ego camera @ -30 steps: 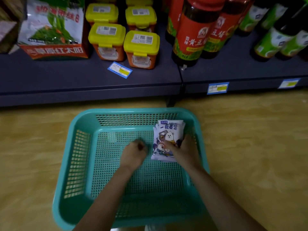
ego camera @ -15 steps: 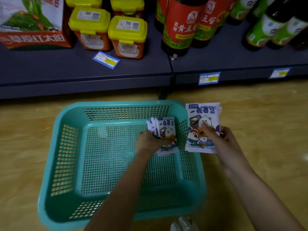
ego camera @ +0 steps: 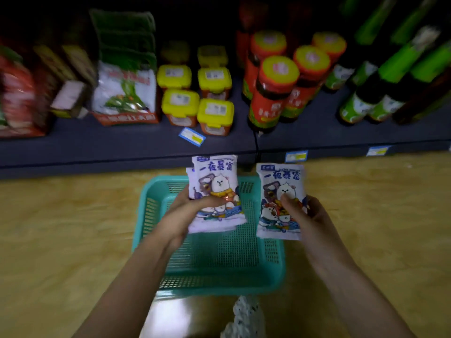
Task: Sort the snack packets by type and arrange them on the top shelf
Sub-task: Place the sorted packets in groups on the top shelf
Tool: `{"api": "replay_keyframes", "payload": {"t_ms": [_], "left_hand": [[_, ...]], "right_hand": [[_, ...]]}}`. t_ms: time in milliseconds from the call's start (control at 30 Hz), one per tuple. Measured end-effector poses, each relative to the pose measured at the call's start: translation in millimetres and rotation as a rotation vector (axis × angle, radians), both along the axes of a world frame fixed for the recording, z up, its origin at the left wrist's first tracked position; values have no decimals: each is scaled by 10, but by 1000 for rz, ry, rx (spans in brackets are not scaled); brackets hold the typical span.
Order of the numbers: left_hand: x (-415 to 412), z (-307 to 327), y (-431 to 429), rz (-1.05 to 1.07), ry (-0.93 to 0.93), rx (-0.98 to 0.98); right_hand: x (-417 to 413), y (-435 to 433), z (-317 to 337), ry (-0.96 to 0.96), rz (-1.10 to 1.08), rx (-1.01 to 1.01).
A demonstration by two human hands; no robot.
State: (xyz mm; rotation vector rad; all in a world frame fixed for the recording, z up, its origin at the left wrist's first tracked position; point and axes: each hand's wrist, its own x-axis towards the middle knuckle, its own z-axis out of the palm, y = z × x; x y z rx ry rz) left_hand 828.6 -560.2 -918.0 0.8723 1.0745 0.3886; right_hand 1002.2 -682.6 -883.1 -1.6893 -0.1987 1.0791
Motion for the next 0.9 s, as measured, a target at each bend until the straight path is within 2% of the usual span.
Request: {"api": "replay_keyframes", "payload": {"t_ms": [167,333,500,600,700,800,900], "left_hand": [[-601,2242,98,67,-79,71],[-1124,4555,51,108,-62,170],[-1577,6434,110,120,-10,252],[-1865,7265,195,138,-5,343],[-2165,7895,309,143,-28,464],[-2515,8283,481,181,-64,524],[-2832,8564,655,209,-96,497]], "right_hand": [[-318,287,1932,-26,137,149],[-630,438,4153,-62,231,263],[-928,589,6057,-126,327,332],[-1123,674,6906,-176,380,417],[-1357,812,7493,-210,389,520],[-1645,981,7858,-173,392,586],[-1926,1151,8033,-149,357,613]]}}
